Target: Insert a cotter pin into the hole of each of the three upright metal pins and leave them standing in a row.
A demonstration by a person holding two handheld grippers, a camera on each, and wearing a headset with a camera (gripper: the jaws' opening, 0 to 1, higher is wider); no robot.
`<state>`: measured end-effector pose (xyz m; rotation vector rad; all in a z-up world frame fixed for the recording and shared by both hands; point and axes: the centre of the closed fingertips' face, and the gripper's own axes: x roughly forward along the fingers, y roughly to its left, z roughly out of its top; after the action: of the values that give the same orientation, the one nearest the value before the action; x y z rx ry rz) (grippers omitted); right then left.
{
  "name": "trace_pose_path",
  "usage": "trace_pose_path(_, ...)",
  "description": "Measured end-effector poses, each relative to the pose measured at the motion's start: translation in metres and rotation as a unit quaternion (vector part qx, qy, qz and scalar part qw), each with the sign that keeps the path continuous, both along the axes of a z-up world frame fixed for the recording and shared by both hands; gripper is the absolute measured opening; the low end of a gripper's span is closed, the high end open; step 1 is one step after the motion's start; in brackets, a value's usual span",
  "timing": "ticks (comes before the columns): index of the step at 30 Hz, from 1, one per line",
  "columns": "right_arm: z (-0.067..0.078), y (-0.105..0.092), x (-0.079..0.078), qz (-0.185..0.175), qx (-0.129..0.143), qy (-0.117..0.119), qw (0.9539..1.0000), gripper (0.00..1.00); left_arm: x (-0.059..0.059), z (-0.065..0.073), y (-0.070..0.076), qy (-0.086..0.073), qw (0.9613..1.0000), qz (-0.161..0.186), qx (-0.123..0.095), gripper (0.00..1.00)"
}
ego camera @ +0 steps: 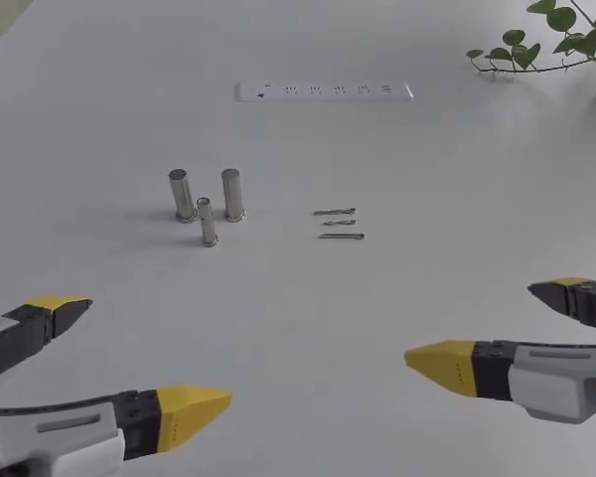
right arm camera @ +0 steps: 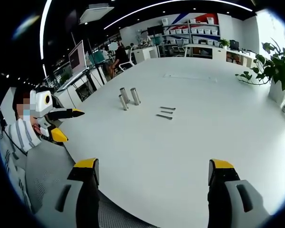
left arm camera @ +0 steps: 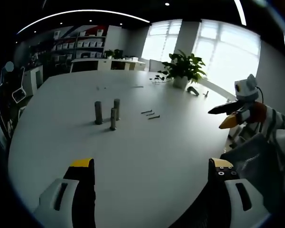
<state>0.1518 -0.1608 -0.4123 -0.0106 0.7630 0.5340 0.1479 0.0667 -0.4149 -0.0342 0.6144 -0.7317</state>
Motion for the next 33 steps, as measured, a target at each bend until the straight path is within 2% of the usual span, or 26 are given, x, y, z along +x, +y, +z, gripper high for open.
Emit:
trace_pose_path(4, -0.001, -0.001, 0.0, -0.001, -0.001, 0.001, 1.0, 0.94, 0.0, 0.0, -0.001, -0.001, 1.0, -0.005, 0.0, 0.99)
trace_pose_path(6, -0.001, -0.001, 0.0, -0.002, 0.0, 0.002, 1.0, 0.94, 0.0, 0.001, -0.002, -0.008, 0.9999, -0.008, -0.004, 0.99)
trace_pose_path(9, -0.001, -0.002, 0.0, -0.003, -0.001, 0.002, 1.0, 0.94, 0.0, 0.001, -0.003, -0.006, 0.9999, -0.007, -0.01, 0.99)
trace_pose_path(13, -0.001, -0.002, -0.001, -0.003, -0.002, 0.004, 1.0, 0.94, 0.001, -0.001, -0.001, -0.008, 0.9999, -0.009, 0.0, 0.99)
trace_pose_path(16, -0.001, -0.002, -0.001, -0.003, -0.002, 0.005, 1.0, 0.94, 0.002, 0.0, -0.002, -0.012, 0.9998, -0.014, -0.002, 0.99)
trace_pose_path(27, 0.0, -0.002, -0.001, -0.005, -0.001, 0.01, 0.9999, 0.93, 0.016, 0.002, -0.003, -0.022, 0.9996, -0.017, 0.003, 0.99)
trace_pose_path(33, -0.001, -0.004, 0.0, -0.009, -0.009, 0.012, 0.9998, 0.93, 0.027, 0.002, -0.001, -0.022, 0.9996, -0.016, -0.002, 0.97)
